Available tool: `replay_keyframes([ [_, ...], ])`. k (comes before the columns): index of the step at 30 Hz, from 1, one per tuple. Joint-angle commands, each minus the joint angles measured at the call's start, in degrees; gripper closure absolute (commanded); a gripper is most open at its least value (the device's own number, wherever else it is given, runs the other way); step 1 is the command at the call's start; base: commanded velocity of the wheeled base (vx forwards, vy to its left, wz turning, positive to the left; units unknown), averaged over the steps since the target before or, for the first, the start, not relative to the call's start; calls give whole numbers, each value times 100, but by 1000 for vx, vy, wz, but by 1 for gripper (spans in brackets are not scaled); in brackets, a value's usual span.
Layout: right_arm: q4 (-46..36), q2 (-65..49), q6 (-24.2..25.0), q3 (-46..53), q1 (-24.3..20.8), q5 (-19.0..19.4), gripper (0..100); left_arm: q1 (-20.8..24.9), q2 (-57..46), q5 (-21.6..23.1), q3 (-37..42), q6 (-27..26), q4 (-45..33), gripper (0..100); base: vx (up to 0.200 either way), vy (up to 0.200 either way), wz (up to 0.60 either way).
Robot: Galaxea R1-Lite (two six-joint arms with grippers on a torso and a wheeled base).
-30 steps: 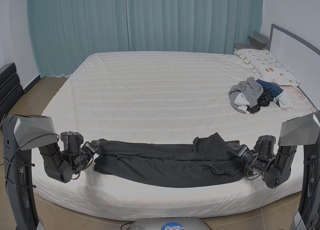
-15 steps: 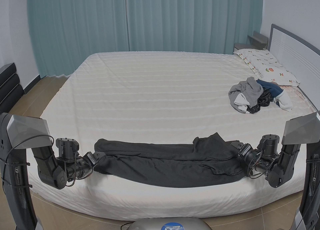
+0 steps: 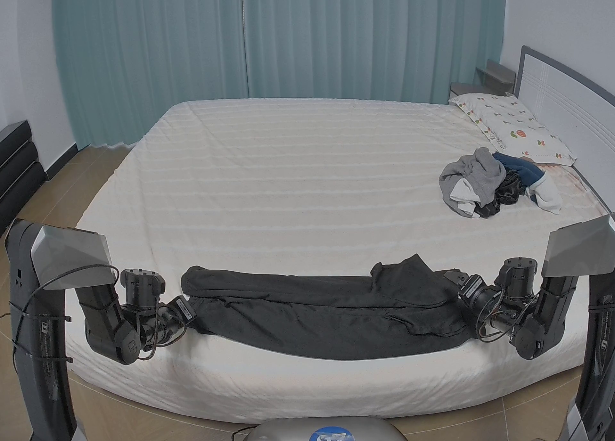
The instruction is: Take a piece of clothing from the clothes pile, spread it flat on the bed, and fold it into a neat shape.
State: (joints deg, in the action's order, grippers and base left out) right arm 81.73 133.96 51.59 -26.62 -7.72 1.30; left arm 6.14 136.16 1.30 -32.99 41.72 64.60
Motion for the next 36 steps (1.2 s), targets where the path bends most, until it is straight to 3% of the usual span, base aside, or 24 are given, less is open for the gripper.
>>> replay_keyframes([
  [1, 1, -10, 0, 8, -2, 1, 0, -34, 16, -157, 170, -111, -17, 100, 0, 0, 0],
  [4, 1, -19, 0, 8, 7, 1, 0, -34, -116, -306, 267, -260, -61, 100, 0, 0, 0],
  [9, 1, -37, 0, 17, 7, 1, 0, -34, -388, -517, 741, -1016, -61, 100, 0, 0, 0],
  [30, 1, -81, 0, 26, 7, 1, 0, 1, -599, -763, 1145, -1614, -615, 100, 0, 0, 0],
  [31, -8, -116, 0, 43, 7, 1, 0, -8, -608, -763, 1145, -1614, -606, 0, 0, 0, 0],
  [36, -60, -327, 9, 114, 42, 80, 0, -26, -757, -754, 1110, -1605, -597, 0, 0, 0, 0],
])
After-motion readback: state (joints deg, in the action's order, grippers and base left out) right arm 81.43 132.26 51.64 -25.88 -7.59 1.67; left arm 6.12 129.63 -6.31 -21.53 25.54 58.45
